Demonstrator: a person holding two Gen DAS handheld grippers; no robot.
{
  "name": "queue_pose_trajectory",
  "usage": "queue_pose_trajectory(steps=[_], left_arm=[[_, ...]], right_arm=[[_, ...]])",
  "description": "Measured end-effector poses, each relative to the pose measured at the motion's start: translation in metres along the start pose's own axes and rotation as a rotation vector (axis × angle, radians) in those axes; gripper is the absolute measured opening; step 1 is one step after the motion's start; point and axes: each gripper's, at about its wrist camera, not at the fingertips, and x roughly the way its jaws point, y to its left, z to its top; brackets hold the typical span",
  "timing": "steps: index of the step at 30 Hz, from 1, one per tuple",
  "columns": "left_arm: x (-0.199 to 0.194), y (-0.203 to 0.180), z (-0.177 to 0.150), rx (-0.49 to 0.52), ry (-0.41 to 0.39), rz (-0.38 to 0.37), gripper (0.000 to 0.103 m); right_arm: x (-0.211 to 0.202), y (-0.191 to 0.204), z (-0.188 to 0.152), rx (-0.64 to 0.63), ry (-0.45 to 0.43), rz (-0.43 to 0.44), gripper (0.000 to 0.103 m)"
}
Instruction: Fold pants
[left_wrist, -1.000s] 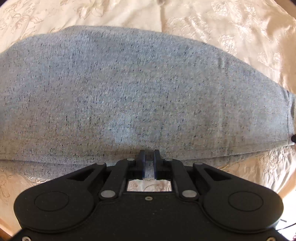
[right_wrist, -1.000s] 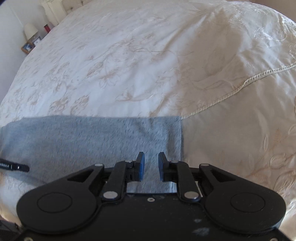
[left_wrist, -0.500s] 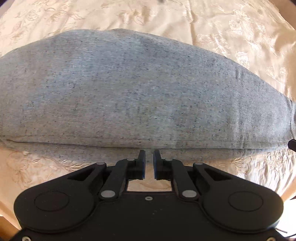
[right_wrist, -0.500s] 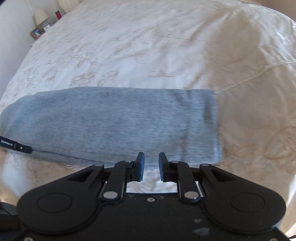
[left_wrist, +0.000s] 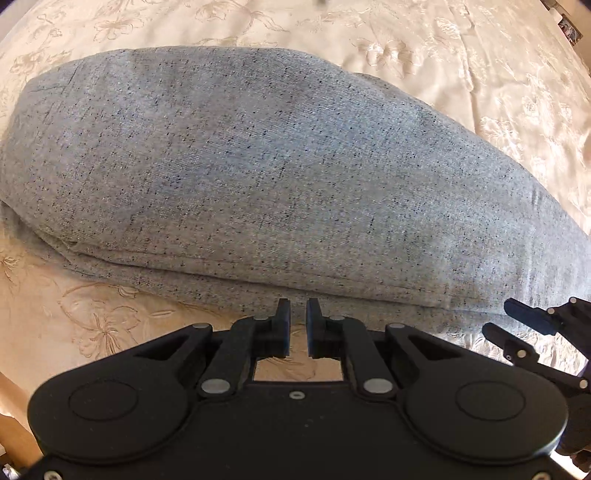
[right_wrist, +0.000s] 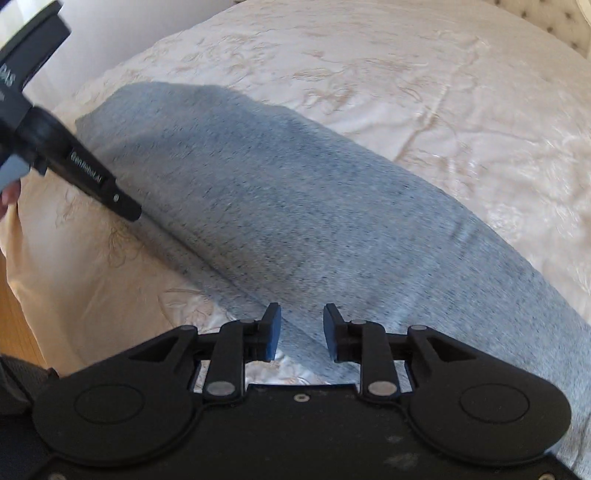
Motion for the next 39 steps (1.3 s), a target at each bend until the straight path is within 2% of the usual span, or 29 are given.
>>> queue_pose_trajectory(steps=[4,8,14,17,19,20,21,22,24,27,32,34,36,39], left_arm=[[0.002,0.007,-0.002,0.023,0.01,-0.001,0.015],[-0.004,0.021,-0.002,0.038,0.019,-0.013,0.015],[-0.014,0.042,0.0,0.019,0.027,-0.033,0.015],[-0.016,0.048,-0.003,0.022,0.032,-0.031,0.015],[-0.004,0.04,0.003,0.02,0.033,-0.029,0.015],[-0.006,0.04,0.003,0.018,0.031,-0.03,0.015],[-0.01,0.041,0.002,0.016,0.025,-0.033,0.015],[-0.014,0.041,0.003,0.014,0.016,-0.038,0.015],[-0.025,0.045,0.004,0.013,-0.009,-0.053,0.015],[-0.032,0.046,0.011,0.011,-0.037,-0.054,0.015],[-0.024,0.05,0.028,-0.016,-0.063,-0.025,0.016],[-0.007,0.056,0.034,-0.055,-0.02,0.0,0.016],[0.017,0.067,0.032,-0.111,0.099,0.001,0.015],[0.04,0.088,0.018,-0.213,0.242,-0.05,0.015]], right_arm=[[0.017,0.029,0.005,-0.145,0.042,-0.066,0.03],[0.03,0.042,0.009,-0.26,0.052,-0.156,0.03],[0.034,0.051,0.007,-0.4,0.08,-0.133,0.03],[0.039,0.061,-0.003,-0.52,0.071,-0.192,0.03],[0.044,0.062,-0.003,-0.54,0.061,-0.212,0.03],[0.044,0.06,-0.001,-0.522,0.056,-0.199,0.027],[0.042,0.056,0.001,-0.487,0.05,-0.156,0.01],[0.039,0.052,0.004,-0.446,0.046,-0.125,0.004],[0.032,0.048,0.003,-0.414,0.027,-0.094,0.004],[0.017,0.049,-0.008,-0.451,0.028,-0.031,0.004],[0.021,0.056,-0.02,-0.531,0.053,-0.028,0.004],[0.024,0.056,-0.016,-0.512,0.067,-0.029,0.004],[0.024,0.055,-0.013,-0.495,0.074,-0.025,0.005],[0.018,0.05,-0.009,-0.448,0.07,-0.003,0.006]])
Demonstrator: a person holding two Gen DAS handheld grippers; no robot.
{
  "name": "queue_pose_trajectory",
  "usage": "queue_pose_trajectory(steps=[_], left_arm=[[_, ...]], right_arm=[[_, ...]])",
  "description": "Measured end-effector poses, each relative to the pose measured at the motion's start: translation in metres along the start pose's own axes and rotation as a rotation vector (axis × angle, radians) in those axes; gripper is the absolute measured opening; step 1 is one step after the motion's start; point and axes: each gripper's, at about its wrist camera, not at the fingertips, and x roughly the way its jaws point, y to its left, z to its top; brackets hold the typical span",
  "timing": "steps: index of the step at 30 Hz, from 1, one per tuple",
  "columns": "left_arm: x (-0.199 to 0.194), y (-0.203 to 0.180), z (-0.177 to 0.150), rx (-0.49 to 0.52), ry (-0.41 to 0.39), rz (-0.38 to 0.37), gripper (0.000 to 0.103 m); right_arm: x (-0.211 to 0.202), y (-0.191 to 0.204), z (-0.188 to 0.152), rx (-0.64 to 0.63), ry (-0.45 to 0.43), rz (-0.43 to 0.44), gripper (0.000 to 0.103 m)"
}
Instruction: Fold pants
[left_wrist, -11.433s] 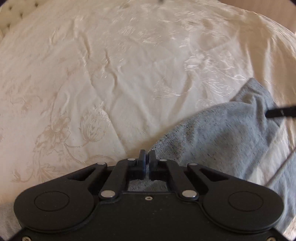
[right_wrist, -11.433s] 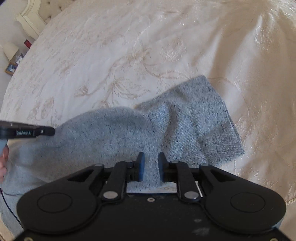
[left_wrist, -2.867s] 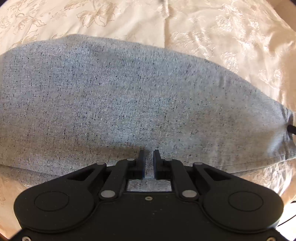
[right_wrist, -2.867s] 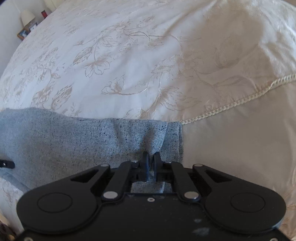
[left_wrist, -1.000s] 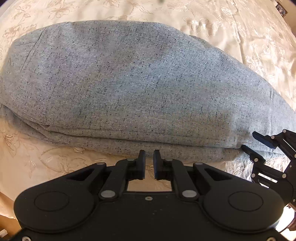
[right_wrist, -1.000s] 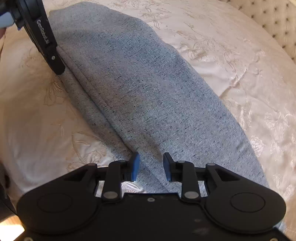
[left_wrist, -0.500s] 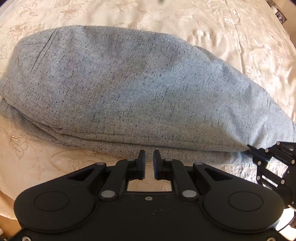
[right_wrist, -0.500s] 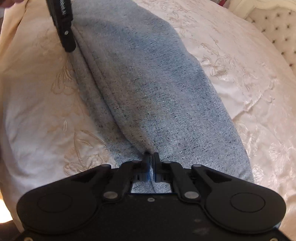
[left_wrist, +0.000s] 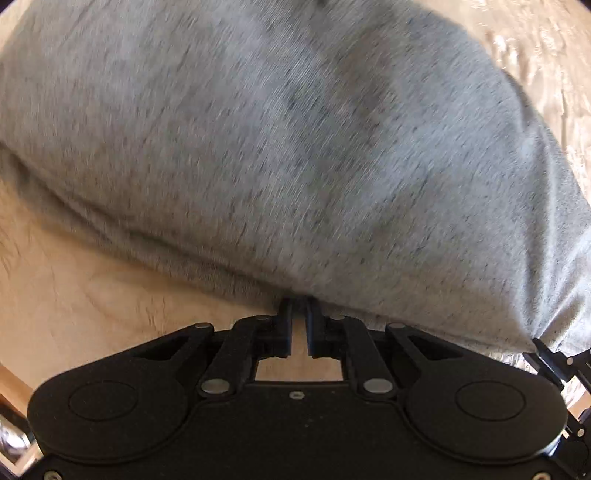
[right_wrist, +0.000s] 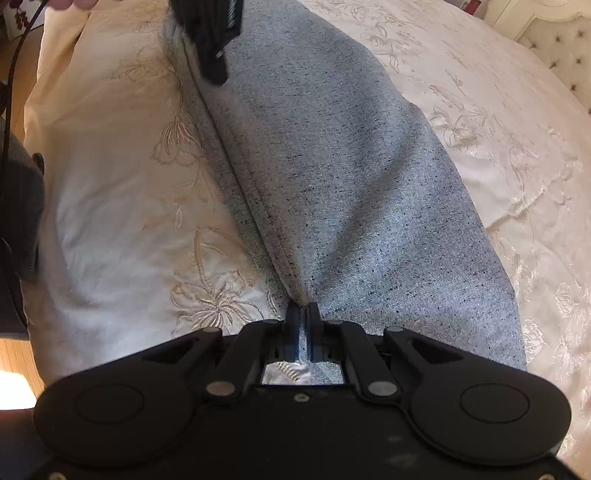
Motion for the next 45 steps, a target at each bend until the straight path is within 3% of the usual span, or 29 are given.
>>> queue_pose_trajectory(steps=[4,8,10,13,18,20,22,24,29,35,40,42,44,45], left_arm=[[-0.01,0.013,-0.012,-0.027,0.002,-0.039,0.013],[-0.051,0.0,-0.009,0.087,-0.062,-0.037,0.012],[-0.079,-0.013,0.003,0.172,-0.137,-0.044,0.012],[-0.108,-0.026,0.035,0.217,-0.25,-0.043,0.014],[-0.101,-0.013,0.079,0.199,-0.328,0.057,0.014],[-0.084,0.001,0.084,0.207,-0.287,0.098,0.014],[-0.057,0.012,0.081,0.229,-0.195,0.145,0.014],[-0.038,0.024,0.071,0.246,-0.14,0.146,0.013],[-0.043,0.034,0.059,0.248,-0.171,0.105,0.013],[-0.048,0.05,0.072,0.185,-0.146,0.068,0.013],[-0.045,0.032,0.07,0.262,-0.15,0.109,0.013],[-0.045,0.028,0.072,0.269,-0.146,0.12,0.013],[-0.043,0.023,0.074,0.264,-0.147,0.119,0.013],[-0.043,0.023,0.073,0.263,-0.152,0.116,0.013]], right_arm=[[-0.013,-0.026,0.015,0.142,-0.01,0.041,0.01],[-0.022,-0.071,0.048,0.383,-0.087,0.085,0.014],[-0.021,-0.095,0.073,0.492,-0.137,0.114,0.015],[-0.01,-0.125,0.115,0.625,-0.188,0.156,0.021],[0.035,-0.162,0.177,0.825,-0.229,0.278,0.021],[0.054,-0.168,0.198,0.847,-0.226,0.277,0.021],[0.073,-0.171,0.212,0.864,-0.215,0.291,0.022],[0.093,-0.17,0.219,0.894,-0.186,0.336,0.023],[0.123,-0.148,0.223,0.856,-0.074,0.356,0.026],[0.127,-0.126,0.23,0.758,-0.048,0.375,0.028],[0.137,-0.129,0.235,0.791,-0.048,0.322,0.028],[0.143,-0.135,0.232,0.825,-0.032,0.342,0.028],[0.147,-0.134,0.235,0.822,-0.023,0.37,0.022],[0.145,-0.133,0.239,0.798,-0.026,0.359,0.004]])
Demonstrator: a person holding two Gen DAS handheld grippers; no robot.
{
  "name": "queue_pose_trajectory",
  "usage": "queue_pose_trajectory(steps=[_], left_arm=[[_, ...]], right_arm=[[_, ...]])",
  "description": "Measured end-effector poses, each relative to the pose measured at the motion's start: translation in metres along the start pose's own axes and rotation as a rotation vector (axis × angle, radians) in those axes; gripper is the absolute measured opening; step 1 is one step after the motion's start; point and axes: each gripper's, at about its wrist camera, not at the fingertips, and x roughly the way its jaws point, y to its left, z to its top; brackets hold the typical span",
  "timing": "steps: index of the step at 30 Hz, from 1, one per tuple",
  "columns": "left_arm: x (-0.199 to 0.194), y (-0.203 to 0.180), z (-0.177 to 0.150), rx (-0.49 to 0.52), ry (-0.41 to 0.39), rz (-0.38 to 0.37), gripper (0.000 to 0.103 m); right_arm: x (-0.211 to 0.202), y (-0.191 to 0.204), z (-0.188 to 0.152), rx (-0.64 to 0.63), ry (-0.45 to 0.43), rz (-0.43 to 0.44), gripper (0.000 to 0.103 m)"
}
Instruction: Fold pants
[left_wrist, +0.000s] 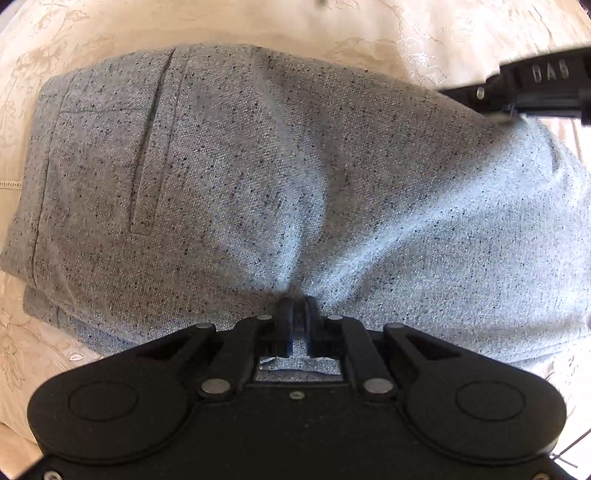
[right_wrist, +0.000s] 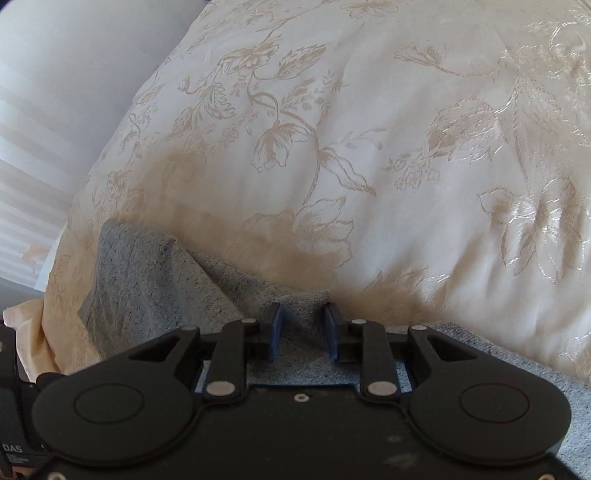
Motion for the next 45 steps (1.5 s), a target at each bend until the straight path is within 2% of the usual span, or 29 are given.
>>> queue_pose_trajectory(steps=[2,4,6,8,9,11,13,15,17,19,20,21,23,25,27,28,31,34,36,39,42,45], left_arm=[[-0.001,-0.001,-0.004,0.011,-0.014,0.0,0.013],[0.0,-0.003,-0.025,0.044,-0.025,0.011,0.013],[-0.004,-0.006,-0.029,0.075,-0.025,0.02,0.013],[-0.013,-0.013,-0.024,0.116,-0.014,0.031,0.013],[-0.024,-0.016,-0.019,0.125,-0.04,0.026,0.013],[-0.048,-0.017,-0.008,0.11,-0.145,0.027,0.015],[-0.068,-0.011,0.01,0.053,-0.253,0.038,0.015],[-0.07,0.003,0.028,-0.03,-0.311,0.047,0.016],[-0.054,0.016,0.038,-0.067,-0.267,0.081,0.016],[-0.021,0.029,0.033,-0.058,-0.158,0.128,0.016],[-0.011,0.03,0.024,-0.024,-0.157,0.134,0.017],[-0.012,0.027,0.011,0.038,-0.21,0.146,0.017],[-0.015,0.011,-0.003,0.133,-0.236,0.206,0.017],[-0.019,0.001,-0.01,0.134,-0.225,0.228,0.016],[-0.032,-0.006,-0.013,0.132,-0.223,0.22,0.016],[-0.039,-0.007,-0.01,0.124,-0.221,0.208,0.016],[-0.058,-0.015,0.002,0.102,-0.287,0.12,0.016],[-0.05,-0.028,0.03,0.125,-0.328,0.098,0.017],[-0.025,-0.027,0.044,0.139,-0.288,0.115,0.017],[0.017,-0.027,0.038,0.182,-0.107,0.195,0.017],[0.009,-0.032,0.024,0.209,-0.143,0.206,0.017],[-0.013,-0.044,0.03,0.199,-0.147,0.114,0.017]], right_arm=[[-0.007,0.001,0.007,0.025,-0.041,-0.038,0.003],[-0.015,-0.009,0.022,0.13,-0.127,-0.051,0.002],[-0.014,-0.013,0.034,0.152,-0.125,-0.052,0.001],[-0.012,-0.007,0.038,0.103,-0.123,-0.062,0.001],[-0.012,-0.004,0.039,0.084,-0.124,-0.066,0.001],[-0.011,-0.001,0.042,0.076,-0.123,-0.064,0.001],[-0.012,-0.002,0.043,0.087,-0.123,-0.059,0.001],[-0.008,-0.001,0.044,0.082,-0.12,-0.063,0.002],[-0.008,-0.001,0.045,0.07,-0.12,-0.072,0.001],[-0.009,0.002,0.045,0.056,-0.142,-0.093,0.001],[-0.009,0.003,0.047,0.051,-0.155,-0.107,0.001],[-0.008,0.003,0.049,0.054,-0.159,-0.117,0.001],[0.0,0.002,0.055,0.063,-0.163,-0.14,0.001],[0.008,0.0,0.061,0.05,-0.164,-0.186,0.001],[0.012,-0.01,0.067,0.077,-0.145,-0.191,0.001],[0.006,-0.016,0.068,0.1,-0.168,-0.185,0.001],[-0.024,-0.034,0.058,0.181,-0.204,-0.109,0.007],[-0.042,-0.042,0.038,0.123,-0.189,-0.168,0.01],[-0.039,-0.048,0.021,0.091,-0.121,-0.189,0.01],[-0.042,-0.044,-0.009,0.037,-0.059,-0.154,0.01],[-0.045,-0.027,-0.048,-0.052,-0.004,-0.122,0.01],[-0.041,-0.011,-0.08,-0.136,0.059,-0.124,0.01]])
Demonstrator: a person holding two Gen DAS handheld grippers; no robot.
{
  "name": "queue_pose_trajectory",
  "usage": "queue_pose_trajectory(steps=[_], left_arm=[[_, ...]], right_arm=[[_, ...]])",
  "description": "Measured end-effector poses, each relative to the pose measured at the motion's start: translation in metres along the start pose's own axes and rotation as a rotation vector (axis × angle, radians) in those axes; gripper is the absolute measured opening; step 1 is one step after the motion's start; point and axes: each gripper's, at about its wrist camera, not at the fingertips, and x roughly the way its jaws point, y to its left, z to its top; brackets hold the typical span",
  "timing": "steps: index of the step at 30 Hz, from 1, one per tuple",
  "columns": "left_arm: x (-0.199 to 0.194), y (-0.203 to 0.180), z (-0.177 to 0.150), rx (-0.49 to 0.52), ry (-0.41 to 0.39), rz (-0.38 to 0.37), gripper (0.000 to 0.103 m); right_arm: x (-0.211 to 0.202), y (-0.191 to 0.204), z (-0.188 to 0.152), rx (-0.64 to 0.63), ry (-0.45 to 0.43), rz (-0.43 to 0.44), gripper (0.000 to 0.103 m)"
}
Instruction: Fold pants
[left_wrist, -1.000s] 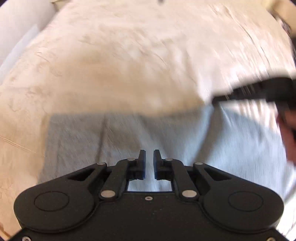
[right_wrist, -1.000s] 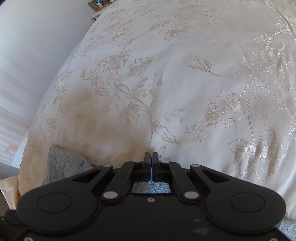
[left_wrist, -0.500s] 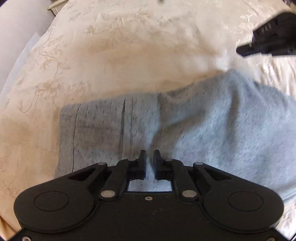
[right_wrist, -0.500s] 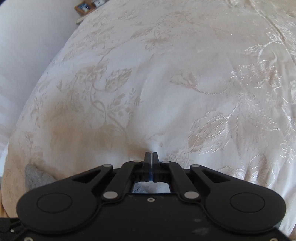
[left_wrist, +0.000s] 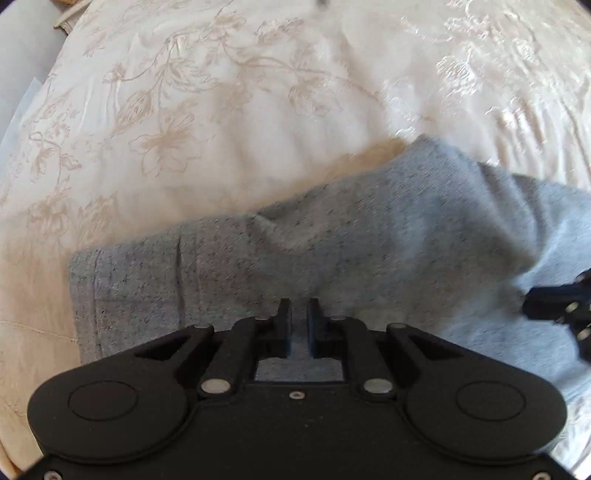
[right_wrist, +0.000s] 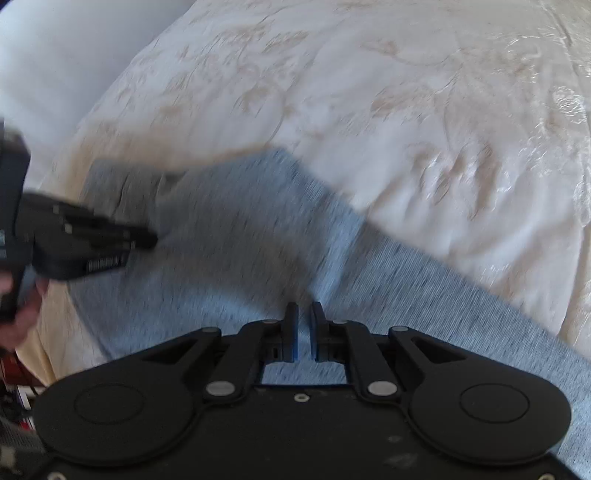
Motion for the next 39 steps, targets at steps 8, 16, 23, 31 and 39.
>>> queue_pose_trajectory(steps=[8,16,23,31,39], left_arm=[[-0.013,-0.005,0.081,-0.017,-0.046,-0.164,0.017],[0.003,-0.018,0.126,0.015,0.027,-0.204,0.017],[-0.001,-0.031,0.138,0.025,0.038,-0.236,0.038],[0.017,-0.092,0.135,0.272,0.139,-0.219,0.04],[0.046,-0.118,0.11,0.477,0.223,-0.071,0.041]], right_arm=[[-0.033,-0.024,0.014,0.1,-0.262,-0.05,0.033],[0.011,-0.069,0.053,0.046,-0.058,0.015,0.037],[-0.028,-0.041,0.023,-0.107,-0.197,0.038,0.003],[-0.041,-0.008,-0.016,-0.18,-0.199,0.028,0.003],[-0.045,0.0,-0.021,-0.22,-0.187,0.038,0.003]])
